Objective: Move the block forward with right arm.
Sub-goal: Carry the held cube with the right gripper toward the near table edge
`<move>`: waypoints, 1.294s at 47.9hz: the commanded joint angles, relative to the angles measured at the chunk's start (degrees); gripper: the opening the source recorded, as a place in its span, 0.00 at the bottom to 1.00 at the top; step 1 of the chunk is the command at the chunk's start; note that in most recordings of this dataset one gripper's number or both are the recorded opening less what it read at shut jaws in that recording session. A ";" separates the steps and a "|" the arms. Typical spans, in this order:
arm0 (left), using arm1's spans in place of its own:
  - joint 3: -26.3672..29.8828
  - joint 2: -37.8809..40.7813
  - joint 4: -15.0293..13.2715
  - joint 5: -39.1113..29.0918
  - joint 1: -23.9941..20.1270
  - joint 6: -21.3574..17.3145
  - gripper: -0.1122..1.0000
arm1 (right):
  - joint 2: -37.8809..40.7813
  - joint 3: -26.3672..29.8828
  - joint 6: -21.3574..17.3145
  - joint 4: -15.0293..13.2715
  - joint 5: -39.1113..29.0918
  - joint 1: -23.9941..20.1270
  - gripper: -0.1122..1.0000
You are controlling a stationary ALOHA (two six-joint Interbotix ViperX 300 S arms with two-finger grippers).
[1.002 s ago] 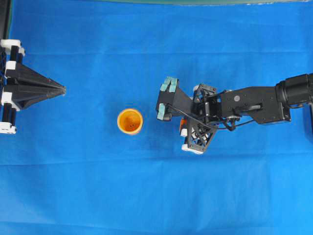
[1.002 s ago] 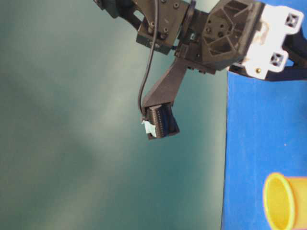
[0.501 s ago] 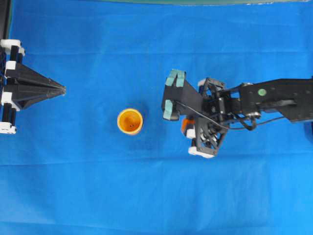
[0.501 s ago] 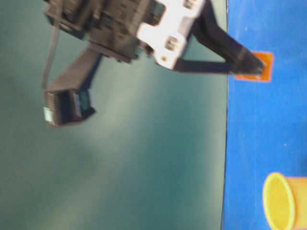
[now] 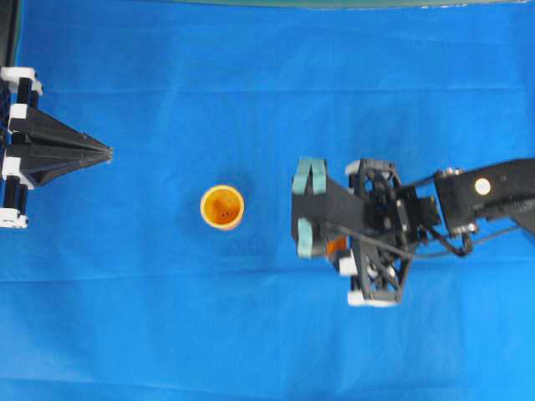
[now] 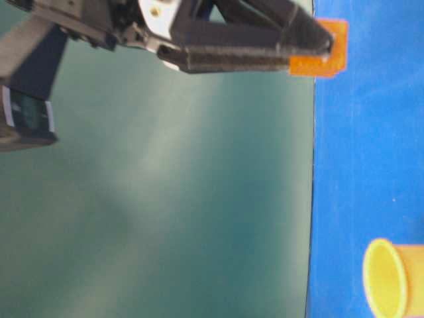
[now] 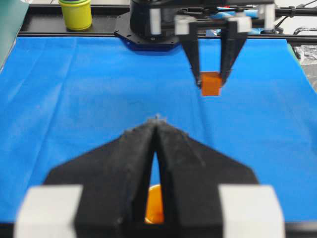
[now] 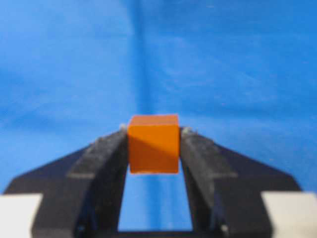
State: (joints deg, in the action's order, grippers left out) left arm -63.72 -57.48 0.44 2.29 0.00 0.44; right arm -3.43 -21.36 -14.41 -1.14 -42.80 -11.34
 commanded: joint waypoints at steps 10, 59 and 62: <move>2.20 0.26 0.09 0.35 -0.09 0.09 0.12 | -1.58 5.19 0.18 -0.09 -3.60 -3.52 0.46; 2.46 0.35 0.09 0.44 -0.09 1.49 0.12 | -1.58 15.12 -0.70 1.41 -8.35 -14.41 0.47; 2.46 0.26 0.09 0.44 -0.09 1.49 0.12 | -1.58 15.21 -0.70 1.41 -7.65 -14.94 0.46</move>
State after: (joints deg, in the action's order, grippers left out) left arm -63.28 -57.48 0.35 2.29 0.00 1.85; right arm -3.43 -7.82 -15.03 0.09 -51.50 -25.49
